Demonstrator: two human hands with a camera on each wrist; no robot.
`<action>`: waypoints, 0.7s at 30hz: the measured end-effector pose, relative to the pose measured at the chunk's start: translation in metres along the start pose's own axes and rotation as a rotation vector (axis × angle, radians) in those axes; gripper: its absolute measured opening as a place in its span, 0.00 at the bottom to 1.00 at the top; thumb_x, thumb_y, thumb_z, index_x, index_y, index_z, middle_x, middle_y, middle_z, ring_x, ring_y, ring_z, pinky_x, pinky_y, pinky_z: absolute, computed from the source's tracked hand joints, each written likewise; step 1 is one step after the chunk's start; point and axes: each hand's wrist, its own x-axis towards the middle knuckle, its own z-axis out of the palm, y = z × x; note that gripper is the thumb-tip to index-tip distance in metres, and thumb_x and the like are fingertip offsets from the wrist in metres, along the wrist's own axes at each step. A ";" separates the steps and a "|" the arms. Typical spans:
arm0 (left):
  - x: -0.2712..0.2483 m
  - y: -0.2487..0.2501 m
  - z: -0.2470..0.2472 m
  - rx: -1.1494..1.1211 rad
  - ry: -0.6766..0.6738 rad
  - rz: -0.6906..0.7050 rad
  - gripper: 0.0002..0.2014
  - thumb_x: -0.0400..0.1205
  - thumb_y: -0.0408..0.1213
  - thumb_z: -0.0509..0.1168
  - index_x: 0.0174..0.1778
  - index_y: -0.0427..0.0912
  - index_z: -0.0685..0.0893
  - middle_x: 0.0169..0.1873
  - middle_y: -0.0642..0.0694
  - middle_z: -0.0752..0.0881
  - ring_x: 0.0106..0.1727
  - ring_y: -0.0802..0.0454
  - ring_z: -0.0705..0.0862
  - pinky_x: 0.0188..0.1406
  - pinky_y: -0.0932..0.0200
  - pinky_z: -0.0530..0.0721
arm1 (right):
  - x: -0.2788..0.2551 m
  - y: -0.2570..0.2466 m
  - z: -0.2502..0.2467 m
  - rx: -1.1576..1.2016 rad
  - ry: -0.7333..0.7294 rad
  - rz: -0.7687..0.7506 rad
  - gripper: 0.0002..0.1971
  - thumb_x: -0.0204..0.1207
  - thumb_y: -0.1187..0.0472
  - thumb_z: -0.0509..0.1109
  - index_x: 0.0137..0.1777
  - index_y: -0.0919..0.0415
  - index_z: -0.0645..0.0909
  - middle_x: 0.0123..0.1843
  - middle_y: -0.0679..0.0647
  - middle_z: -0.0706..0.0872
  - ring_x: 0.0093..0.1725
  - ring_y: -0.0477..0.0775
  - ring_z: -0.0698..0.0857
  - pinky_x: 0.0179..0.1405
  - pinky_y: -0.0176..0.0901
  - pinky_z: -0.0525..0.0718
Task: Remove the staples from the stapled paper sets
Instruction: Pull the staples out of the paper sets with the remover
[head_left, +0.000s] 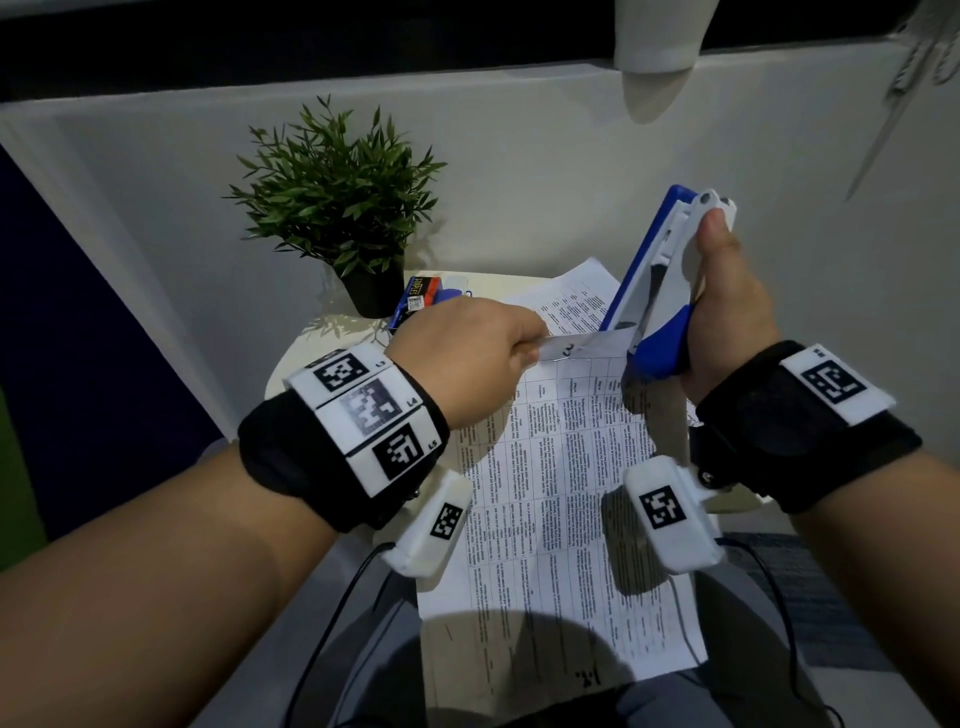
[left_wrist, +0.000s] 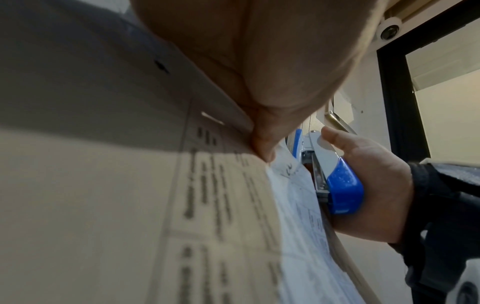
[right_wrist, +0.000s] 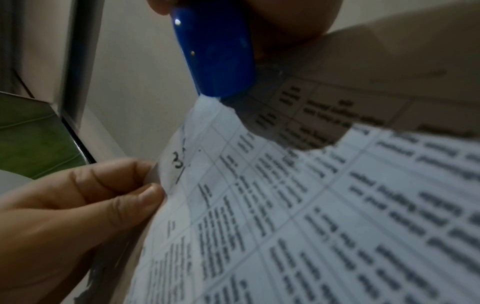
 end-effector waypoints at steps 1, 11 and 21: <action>0.000 0.000 0.000 0.000 -0.004 0.000 0.11 0.85 0.46 0.56 0.52 0.52 0.84 0.36 0.54 0.80 0.42 0.52 0.77 0.40 0.57 0.77 | 0.000 0.000 0.001 0.011 0.007 0.001 0.19 0.85 0.44 0.52 0.45 0.51 0.80 0.27 0.43 0.87 0.29 0.43 0.88 0.27 0.36 0.84; 0.000 0.002 -0.001 -0.028 -0.012 0.007 0.12 0.85 0.48 0.56 0.53 0.51 0.84 0.40 0.52 0.85 0.46 0.50 0.81 0.44 0.54 0.80 | -0.005 0.005 -0.001 0.198 0.090 0.083 0.24 0.79 0.34 0.56 0.37 0.52 0.82 0.26 0.49 0.85 0.27 0.53 0.86 0.31 0.45 0.83; -0.015 -0.038 0.000 -0.042 -0.101 -0.177 0.11 0.85 0.48 0.57 0.55 0.54 0.84 0.44 0.54 0.82 0.46 0.53 0.77 0.43 0.59 0.72 | 0.027 -0.017 -0.042 0.259 0.410 -0.125 0.18 0.83 0.41 0.54 0.56 0.51 0.78 0.42 0.47 0.81 0.39 0.42 0.85 0.37 0.35 0.83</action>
